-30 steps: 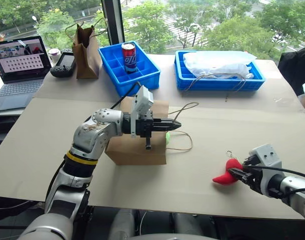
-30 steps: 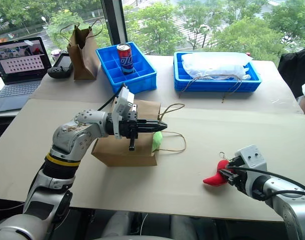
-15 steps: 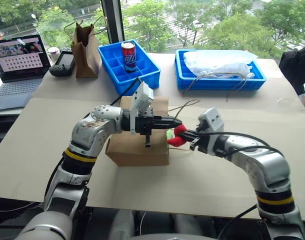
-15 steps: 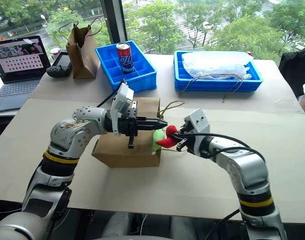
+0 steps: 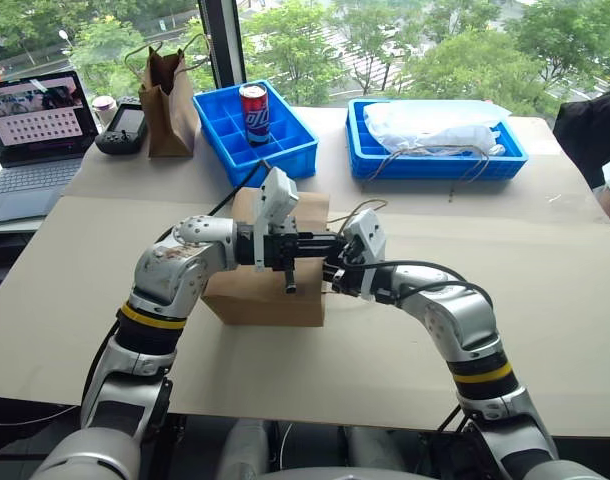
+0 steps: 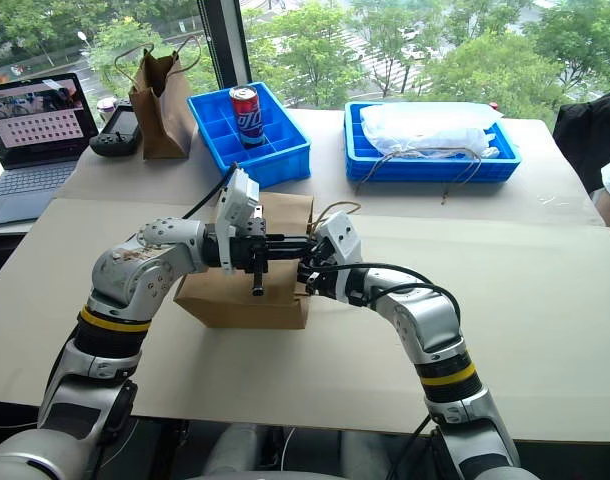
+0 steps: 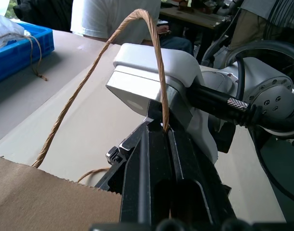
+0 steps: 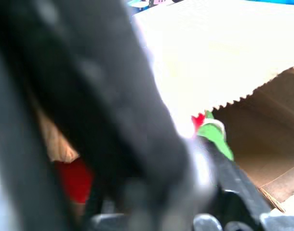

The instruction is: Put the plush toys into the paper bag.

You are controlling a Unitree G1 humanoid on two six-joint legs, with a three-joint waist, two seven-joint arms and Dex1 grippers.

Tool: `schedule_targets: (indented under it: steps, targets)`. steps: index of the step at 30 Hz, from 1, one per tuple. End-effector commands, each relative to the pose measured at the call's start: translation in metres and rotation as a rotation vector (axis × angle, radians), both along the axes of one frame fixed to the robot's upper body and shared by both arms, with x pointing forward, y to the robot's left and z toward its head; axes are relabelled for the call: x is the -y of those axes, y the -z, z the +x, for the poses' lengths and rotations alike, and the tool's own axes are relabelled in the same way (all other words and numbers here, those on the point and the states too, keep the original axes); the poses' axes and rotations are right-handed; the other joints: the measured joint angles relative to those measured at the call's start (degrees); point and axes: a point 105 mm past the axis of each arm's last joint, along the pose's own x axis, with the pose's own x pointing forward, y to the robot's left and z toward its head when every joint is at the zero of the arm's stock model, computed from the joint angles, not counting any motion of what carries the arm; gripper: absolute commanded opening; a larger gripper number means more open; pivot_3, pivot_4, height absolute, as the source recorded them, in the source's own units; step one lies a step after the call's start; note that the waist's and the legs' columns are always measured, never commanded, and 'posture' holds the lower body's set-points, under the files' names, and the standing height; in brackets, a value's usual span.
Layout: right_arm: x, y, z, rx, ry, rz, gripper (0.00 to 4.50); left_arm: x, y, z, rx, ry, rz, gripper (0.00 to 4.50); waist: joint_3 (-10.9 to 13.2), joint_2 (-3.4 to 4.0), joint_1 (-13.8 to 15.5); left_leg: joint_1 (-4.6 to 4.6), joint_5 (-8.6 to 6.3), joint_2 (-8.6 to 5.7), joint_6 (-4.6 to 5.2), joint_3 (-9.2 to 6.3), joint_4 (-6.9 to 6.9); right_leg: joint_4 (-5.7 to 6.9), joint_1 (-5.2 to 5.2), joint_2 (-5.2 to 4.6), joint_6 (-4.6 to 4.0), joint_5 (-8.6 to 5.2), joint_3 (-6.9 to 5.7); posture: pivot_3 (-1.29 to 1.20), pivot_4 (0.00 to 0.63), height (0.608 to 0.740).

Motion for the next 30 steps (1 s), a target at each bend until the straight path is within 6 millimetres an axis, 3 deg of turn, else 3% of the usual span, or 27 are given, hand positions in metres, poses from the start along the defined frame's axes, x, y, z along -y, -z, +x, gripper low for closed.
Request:
schedule_targets:
  steps: [1,4,10,15,21,30]
  targets:
    - [0.008,-0.005,-0.003,0.042,0.001,-0.02,3.12,0.005,-0.018,-0.009,0.07,0.05,-0.042,0.0,0.0,0.0,0.1,0.0,0.0,-0.01,0.0,0.0,0.0,0.0,0.0,-0.02,0.0,0.0,0.0,0.0,0.15,0.734]
    - [0.034,-0.005,-0.01,0.053,0.037,-0.069,4.09,0.006,-0.013,-0.01,0.086,0.058,-0.019,0.0,0.0,0.0,0.4,-0.03,-0.01,-0.02,0.01,0.01,0.0,-0.01,0.02,-0.06,0.0,0.0,-0.01,0.0,0.15,0.734]
    - [0.09,-0.012,-0.031,0.039,0.125,-0.126,4.09,0.009,-0.011,-0.011,0.096,0.072,-0.016,0.0,0.0,0.0,0.7,-0.1,-0.04,-0.02,0.07,0.02,-0.01,-0.12,0.01,-0.08,0.01,0.0,0.0,0.0,0.15,0.734]
    - [0.112,-0.007,-0.042,0.082,0.173,-0.257,4.09,0.009,-0.009,-0.01,0.097,0.076,-0.011,0.0,0.0,-0.01,0.2,0.04,-0.04,0.01,0.06,0.01,-0.02,-0.08,0.05,0.04,-0.01,-0.01,0.08,0.0,0.15,0.734]
    - [0.109,0.023,-0.035,0.227,0.151,-0.511,4.09,0.007,-0.01,-0.008,0.108,0.081,-0.003,0.0,0.0,-0.02,-0.2,0.1,-0.04,-0.01,0.06,0.1,-0.02,-0.1,0.06,0.05,0.01,-0.02,0.23,0.0,0.15,0.734]
    - [0.098,0.047,-0.012,0.398,0.141,-0.666,4.09,0.0,-0.013,-0.005,0.116,0.054,0.001,0.0,0.0,-0.02,0.0,0.11,-0.03,-0.03,0.06,0.13,-0.01,-0.09,0.06,0.04,0.03,-0.02,0.25,0.0,0.15,0.734]
